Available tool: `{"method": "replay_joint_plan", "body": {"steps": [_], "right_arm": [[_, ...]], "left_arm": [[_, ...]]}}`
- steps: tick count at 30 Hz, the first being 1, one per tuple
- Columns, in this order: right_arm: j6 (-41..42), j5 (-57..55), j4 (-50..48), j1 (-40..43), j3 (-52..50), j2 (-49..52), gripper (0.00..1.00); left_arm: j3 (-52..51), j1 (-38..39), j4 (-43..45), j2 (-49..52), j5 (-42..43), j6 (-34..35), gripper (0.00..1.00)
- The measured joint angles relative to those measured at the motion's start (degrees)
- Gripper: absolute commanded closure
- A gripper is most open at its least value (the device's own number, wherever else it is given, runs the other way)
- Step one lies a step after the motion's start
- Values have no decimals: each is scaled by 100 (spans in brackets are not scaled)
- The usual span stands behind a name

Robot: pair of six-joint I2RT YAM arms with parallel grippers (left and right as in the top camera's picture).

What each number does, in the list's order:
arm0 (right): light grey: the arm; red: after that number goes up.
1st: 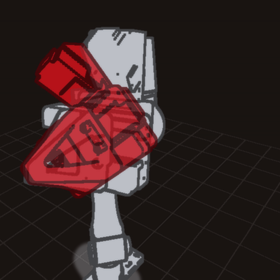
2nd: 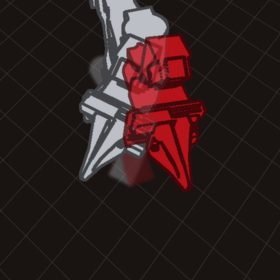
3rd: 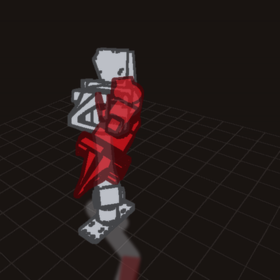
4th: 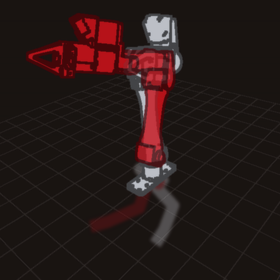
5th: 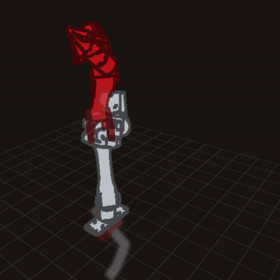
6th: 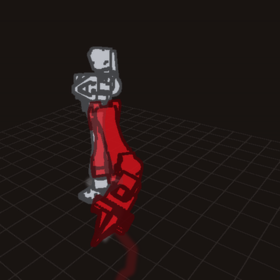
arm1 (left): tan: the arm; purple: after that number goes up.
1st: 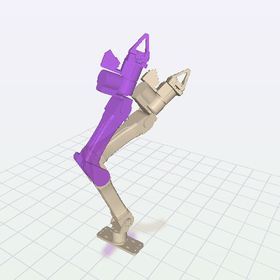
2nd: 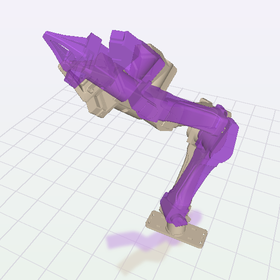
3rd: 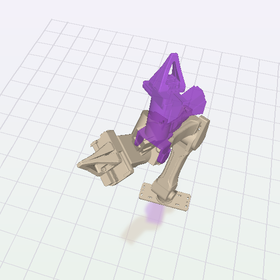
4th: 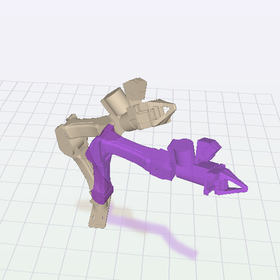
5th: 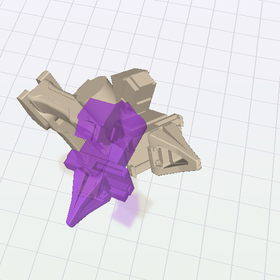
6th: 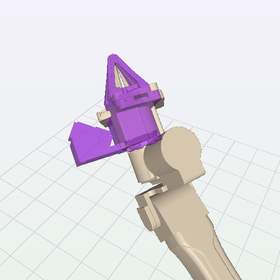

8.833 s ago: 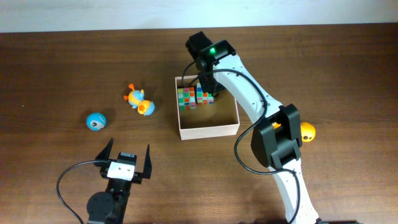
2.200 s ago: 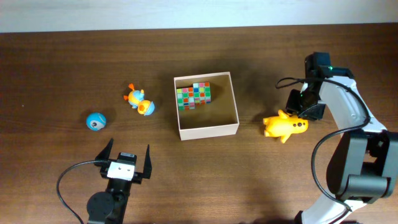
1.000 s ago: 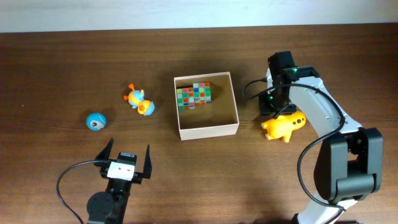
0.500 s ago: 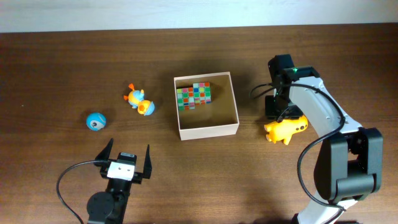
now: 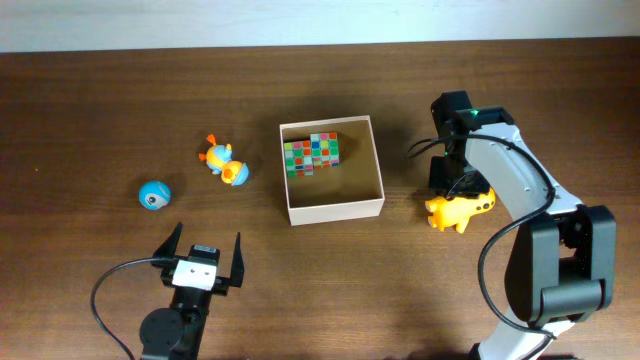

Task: Pack container
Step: 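Lower the right gripper and close it on the yellow duck, then lift the yellow duck and carry it left over the box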

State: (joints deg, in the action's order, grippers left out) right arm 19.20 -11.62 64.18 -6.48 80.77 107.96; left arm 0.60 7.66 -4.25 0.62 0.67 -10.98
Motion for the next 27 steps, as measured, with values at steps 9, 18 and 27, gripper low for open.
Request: {"method": "replay_joint_plan", "body": {"steps": [9,18,27], "right_arm": [[57,-15,-146,0,0,0,96],[2,-15,-216,0,55,0,96],[-59,-20,557,0,1578,0,96]], "left_arm": [[0,0,2,0,0,0,1],[0,0,2,0,0,0,1],[0,0,2,0,0,0,1]]}}
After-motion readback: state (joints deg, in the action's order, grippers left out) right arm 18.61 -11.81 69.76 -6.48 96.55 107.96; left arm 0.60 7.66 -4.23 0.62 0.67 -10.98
